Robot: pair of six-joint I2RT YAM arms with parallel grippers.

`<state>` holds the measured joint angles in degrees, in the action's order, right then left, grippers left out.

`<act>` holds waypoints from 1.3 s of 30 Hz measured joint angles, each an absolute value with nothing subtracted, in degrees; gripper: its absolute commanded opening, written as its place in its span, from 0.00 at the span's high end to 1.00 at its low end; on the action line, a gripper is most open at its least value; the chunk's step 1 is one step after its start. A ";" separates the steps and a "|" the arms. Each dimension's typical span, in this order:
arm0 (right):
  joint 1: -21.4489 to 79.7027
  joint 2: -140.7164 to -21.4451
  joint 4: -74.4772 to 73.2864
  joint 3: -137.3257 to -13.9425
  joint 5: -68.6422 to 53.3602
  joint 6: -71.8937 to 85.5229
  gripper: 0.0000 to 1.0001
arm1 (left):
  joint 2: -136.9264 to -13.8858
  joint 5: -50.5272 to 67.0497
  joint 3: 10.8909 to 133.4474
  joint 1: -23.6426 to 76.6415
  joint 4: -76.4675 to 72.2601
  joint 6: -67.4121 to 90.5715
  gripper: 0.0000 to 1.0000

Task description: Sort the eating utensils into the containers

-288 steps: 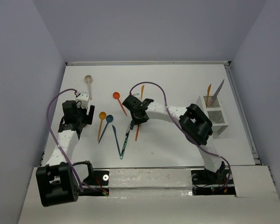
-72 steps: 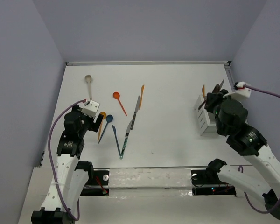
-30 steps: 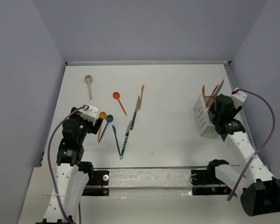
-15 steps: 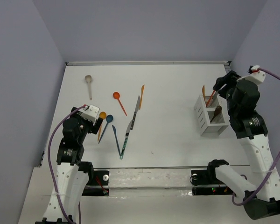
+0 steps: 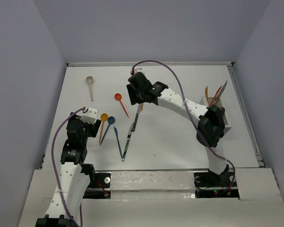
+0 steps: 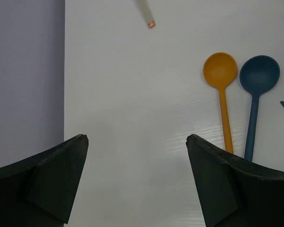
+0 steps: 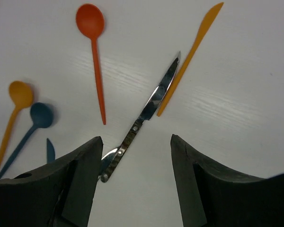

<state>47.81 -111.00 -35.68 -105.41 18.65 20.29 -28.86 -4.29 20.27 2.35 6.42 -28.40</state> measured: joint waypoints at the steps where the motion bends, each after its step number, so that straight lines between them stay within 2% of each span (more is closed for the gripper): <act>1: 47.79 -114.74 -37.67 -107.72 18.90 20.40 0.36 | -29.17 -4.75 20.12 2.09 6.46 -28.38 0.01; 3: 47.72 -121.34 -40.45 -111.48 19.81 20.86 0.39 | -29.41 -5.28 20.10 1.98 6.09 -28.27 0.01; 6: 47.72 -128.01 -42.35 -115.70 24.16 21.15 0.50 | -29.32 -5.72 20.10 1.76 5.74 -28.25 0.01; 10: 47.20 -130.34 -41.76 -120.40 30.55 20.01 0.48 | -28.71 -5.80 20.10 1.76 5.69 -28.25 0.01; 16: 44.10 -133.67 -37.63 -129.78 32.14 19.42 0.48 | -28.64 -5.82 20.10 1.76 5.52 -28.25 0.01; 25: 40.64 -145.01 -36.77 -130.89 29.98 19.42 0.49 | -28.25 -5.63 20.10 1.74 5.50 -28.25 0.01; 30: 40.66 -146.85 -36.45 -131.90 28.64 19.90 0.51 | -27.40 -5.19 20.10 1.39 5.52 -28.25 0.01; 35: 40.73 -146.85 -37.47 -132.16 28.01 20.67 0.57 | -27.14 -4.89 20.10 0.99 5.52 -28.25 0.01; 37: 40.71 -146.85 -37.87 -132.03 27.99 21.06 0.65 | -27.14 -4.78 20.10 0.99 5.52 -28.25 0.01; 39: 40.56 -146.85 -37.47 -131.15 27.97 21.80 0.67 | -27.14 -4.73 20.10 0.99 5.52 -28.25 0.01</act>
